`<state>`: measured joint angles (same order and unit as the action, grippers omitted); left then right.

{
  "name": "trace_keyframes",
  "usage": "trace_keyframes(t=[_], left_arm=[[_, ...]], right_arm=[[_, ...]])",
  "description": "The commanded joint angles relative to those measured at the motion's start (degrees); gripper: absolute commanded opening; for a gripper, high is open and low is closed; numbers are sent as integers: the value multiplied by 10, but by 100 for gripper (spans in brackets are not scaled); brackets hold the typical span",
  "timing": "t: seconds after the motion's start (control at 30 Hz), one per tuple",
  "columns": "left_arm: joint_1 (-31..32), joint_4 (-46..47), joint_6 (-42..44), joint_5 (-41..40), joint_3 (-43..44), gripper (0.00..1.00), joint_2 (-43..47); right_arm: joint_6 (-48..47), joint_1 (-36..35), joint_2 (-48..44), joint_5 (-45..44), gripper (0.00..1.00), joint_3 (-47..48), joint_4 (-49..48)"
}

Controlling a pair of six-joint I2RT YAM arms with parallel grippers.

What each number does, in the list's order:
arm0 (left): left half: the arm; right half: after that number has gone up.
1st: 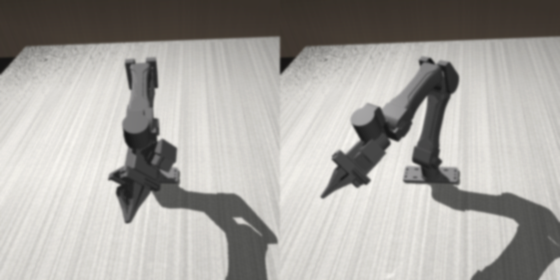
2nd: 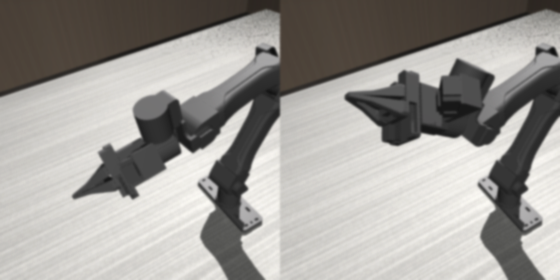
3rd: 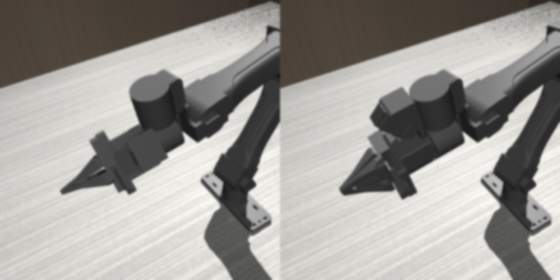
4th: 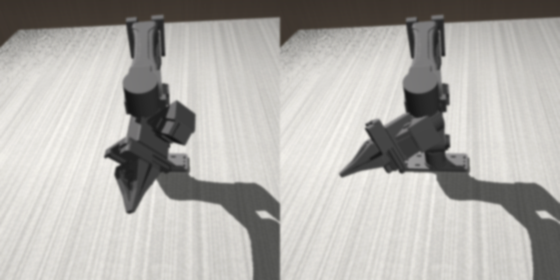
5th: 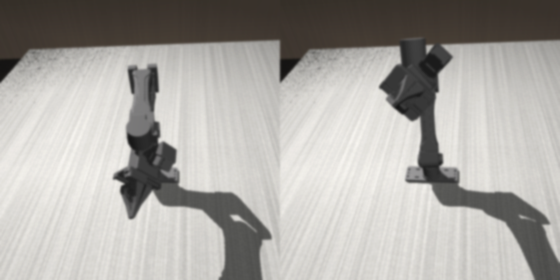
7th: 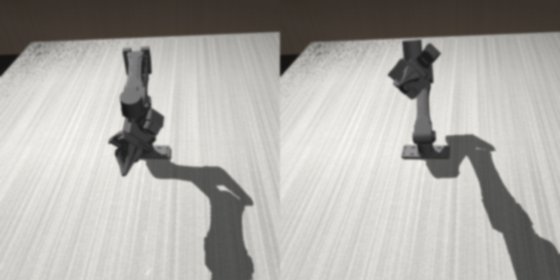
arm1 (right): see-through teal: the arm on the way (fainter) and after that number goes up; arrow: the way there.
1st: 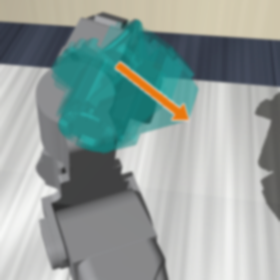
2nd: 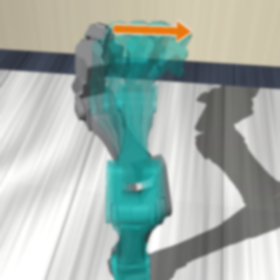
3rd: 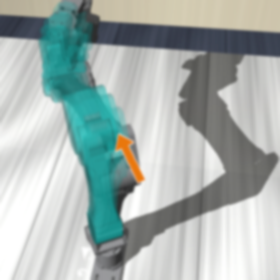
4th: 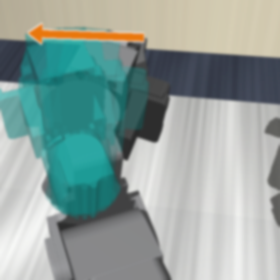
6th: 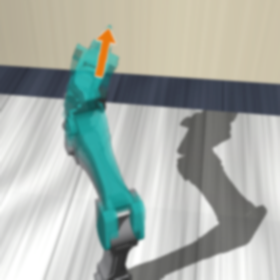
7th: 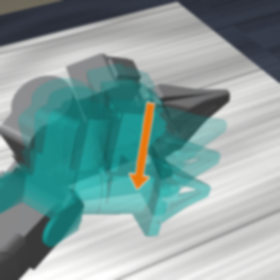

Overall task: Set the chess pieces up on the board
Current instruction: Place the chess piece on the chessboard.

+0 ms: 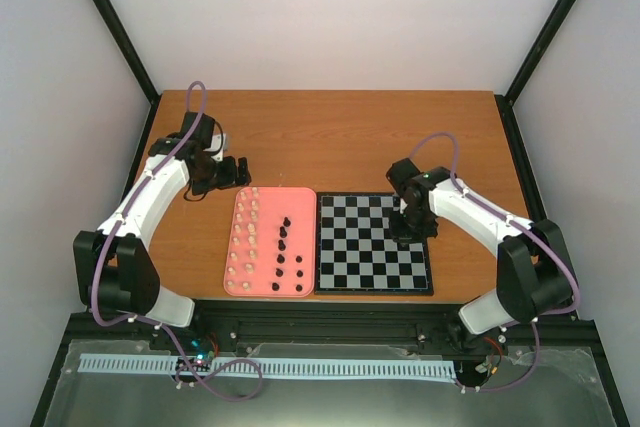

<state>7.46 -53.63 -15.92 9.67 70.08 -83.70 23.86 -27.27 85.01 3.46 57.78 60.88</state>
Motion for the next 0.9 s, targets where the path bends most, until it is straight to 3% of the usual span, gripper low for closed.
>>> trace_keyframes(t=[0.0,0.87], left_arm=[[2,6,-9,5,5,100,3],[2,6,-6,1,8,100,-13]], right_arm=[[2,10,-1,-4,3,-19,-28],[-29,46,53,15,3,-21,-61]])
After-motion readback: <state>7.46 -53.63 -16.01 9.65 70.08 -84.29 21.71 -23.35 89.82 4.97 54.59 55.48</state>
